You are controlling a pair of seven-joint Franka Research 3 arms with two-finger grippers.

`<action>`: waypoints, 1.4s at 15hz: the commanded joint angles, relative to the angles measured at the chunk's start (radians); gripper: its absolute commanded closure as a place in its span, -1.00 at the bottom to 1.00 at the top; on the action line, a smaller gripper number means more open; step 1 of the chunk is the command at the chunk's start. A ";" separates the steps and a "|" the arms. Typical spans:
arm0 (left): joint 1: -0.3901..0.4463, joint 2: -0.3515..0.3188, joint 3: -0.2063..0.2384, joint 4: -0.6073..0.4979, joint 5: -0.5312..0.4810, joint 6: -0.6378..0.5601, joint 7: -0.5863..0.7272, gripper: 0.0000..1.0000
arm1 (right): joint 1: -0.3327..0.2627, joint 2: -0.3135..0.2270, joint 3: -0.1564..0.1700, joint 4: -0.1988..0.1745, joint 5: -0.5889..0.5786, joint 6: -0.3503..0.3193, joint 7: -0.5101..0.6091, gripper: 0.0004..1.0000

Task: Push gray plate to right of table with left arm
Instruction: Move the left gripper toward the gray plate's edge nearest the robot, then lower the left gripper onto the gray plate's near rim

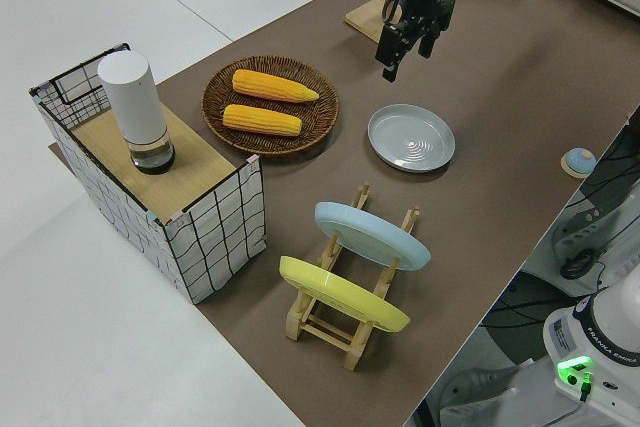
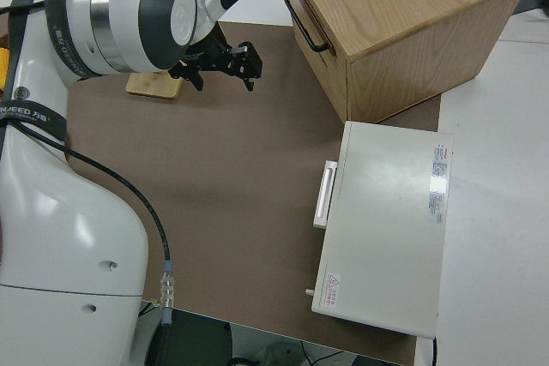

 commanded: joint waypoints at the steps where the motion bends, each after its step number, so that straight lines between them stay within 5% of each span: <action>1: -0.003 -0.017 0.002 -0.079 0.007 0.087 -0.018 -0.99 | -0.001 -0.006 0.000 0.001 0.007 -0.010 0.003 -0.97; 13: -0.003 0.023 0.002 -0.312 0.007 0.404 -0.015 -0.99 | -0.001 -0.006 0.000 0.001 0.007 -0.010 0.003 -0.97; 18: -0.002 0.092 0.002 -0.398 0.005 0.574 -0.014 -0.99 | -0.001 -0.006 0.000 0.001 0.007 -0.010 0.003 -0.97; 21: 0.001 0.096 0.002 -0.408 0.007 0.584 -0.014 -0.99 | -0.001 -0.006 0.000 0.001 0.007 -0.010 0.003 -0.97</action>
